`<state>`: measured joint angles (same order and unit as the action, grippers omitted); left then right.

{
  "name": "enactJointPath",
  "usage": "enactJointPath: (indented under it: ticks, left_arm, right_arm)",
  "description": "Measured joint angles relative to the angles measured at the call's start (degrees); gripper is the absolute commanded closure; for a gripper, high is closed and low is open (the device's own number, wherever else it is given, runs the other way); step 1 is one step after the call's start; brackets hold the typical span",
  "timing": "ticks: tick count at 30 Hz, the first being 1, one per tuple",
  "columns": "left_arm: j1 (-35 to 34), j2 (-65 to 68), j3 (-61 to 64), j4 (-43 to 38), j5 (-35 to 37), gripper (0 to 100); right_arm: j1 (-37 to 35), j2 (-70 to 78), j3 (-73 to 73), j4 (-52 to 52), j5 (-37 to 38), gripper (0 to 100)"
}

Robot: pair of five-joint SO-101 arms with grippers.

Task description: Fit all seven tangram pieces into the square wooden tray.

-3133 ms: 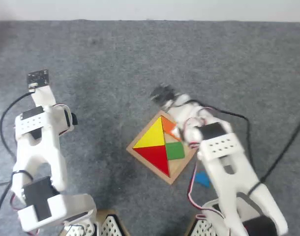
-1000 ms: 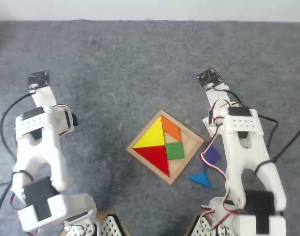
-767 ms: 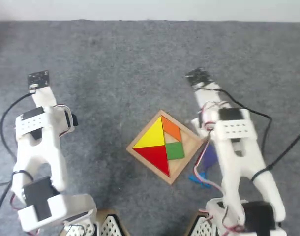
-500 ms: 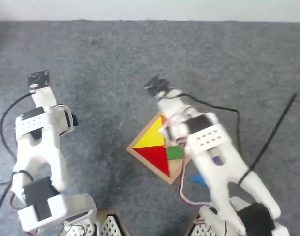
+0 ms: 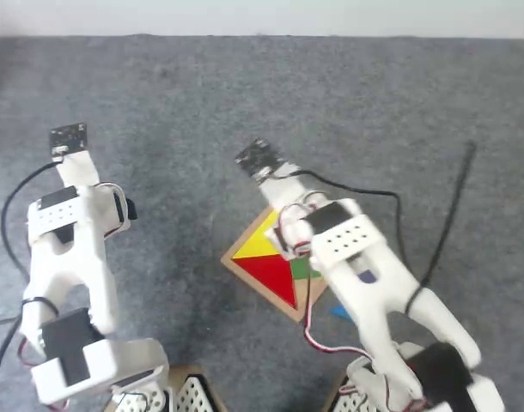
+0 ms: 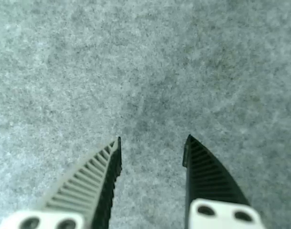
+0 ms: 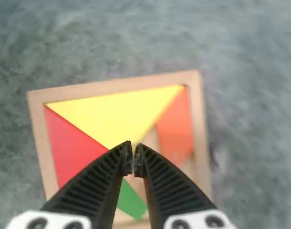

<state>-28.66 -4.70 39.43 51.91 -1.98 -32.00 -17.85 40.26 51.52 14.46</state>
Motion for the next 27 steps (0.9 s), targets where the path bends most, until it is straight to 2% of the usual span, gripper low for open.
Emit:
enactJointPath:
  ticks: [11,19,27]
  left_arm:
    - [0.0,0.0,0.0,0.0,0.0,79]
    - [0.0,0.0,0.0,0.0,0.0,79]
    - [0.0,0.0,0.0,0.0,0.0,79]
  right_arm:
    - [-5.71,-6.42,0.0,16.97,8.35,99.1]
    - [-2.9,4.22,-0.88,11.6,11.25,99.0]
    - [1.85,17.67,-10.46,9.76,11.69,99.0]
